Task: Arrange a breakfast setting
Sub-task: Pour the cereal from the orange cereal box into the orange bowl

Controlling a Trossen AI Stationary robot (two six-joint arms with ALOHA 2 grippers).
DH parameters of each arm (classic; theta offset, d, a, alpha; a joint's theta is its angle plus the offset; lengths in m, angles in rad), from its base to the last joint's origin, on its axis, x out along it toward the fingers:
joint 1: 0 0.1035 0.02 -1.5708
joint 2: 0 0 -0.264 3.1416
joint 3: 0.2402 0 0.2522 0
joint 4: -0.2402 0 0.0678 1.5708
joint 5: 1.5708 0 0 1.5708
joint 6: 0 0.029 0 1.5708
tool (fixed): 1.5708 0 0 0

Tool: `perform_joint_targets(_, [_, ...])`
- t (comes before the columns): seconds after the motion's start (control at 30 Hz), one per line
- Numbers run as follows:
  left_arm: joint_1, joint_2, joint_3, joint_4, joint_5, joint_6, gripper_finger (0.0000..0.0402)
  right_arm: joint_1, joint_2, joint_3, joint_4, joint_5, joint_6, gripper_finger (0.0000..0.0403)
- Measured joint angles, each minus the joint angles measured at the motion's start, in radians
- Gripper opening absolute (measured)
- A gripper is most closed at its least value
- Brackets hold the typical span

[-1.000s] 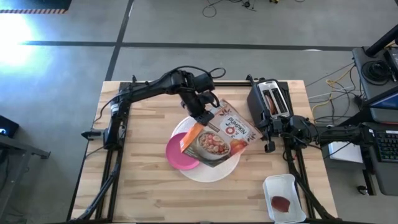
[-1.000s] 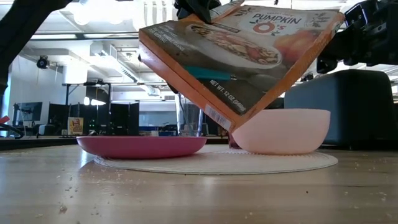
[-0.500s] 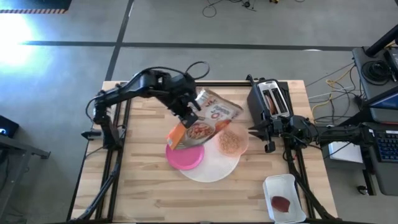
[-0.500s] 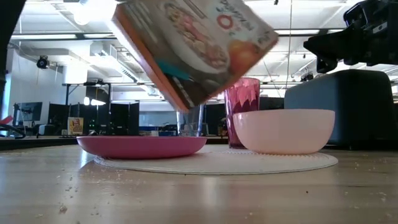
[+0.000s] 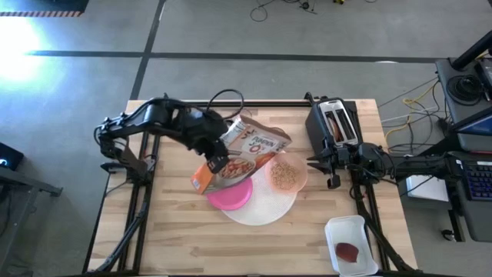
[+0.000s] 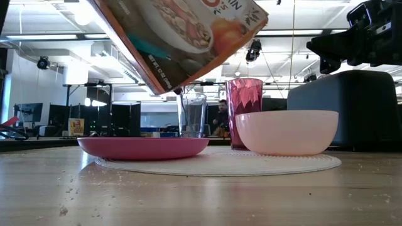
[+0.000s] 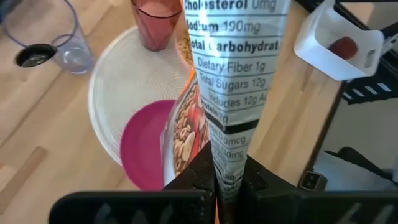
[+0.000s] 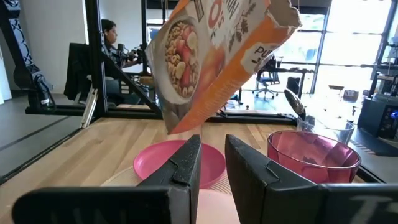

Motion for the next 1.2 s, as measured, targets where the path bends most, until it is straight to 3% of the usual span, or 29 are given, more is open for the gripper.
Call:
perform_joint_targets(0.2, [-0.076,-0.010,0.000,-0.026,-0.132,-0.060,0.0000,0.000,0.000,0.000,0.000,0.000,0.000,0.0063])
perform_joint_targets(0.47, [-0.187,-0.056,-0.055,-0.025,-0.422,-0.207,0.0000,0.000,0.000,0.000,0.000,0.001,0.000,0.0063])
perform_joint_targets(0.9, [-0.288,-0.261,-0.498,-0.025,-0.719,-0.536,0.0000,0.000,0.000,0.000,-0.001,0.001,0.000,0.0063])
perform_joint_targets(1.2, [-0.310,-0.346,-0.761,-0.026,-1.019,-0.769,0.0000,0.000,0.000,0.000,-0.001,0.001,0.000,0.0063])
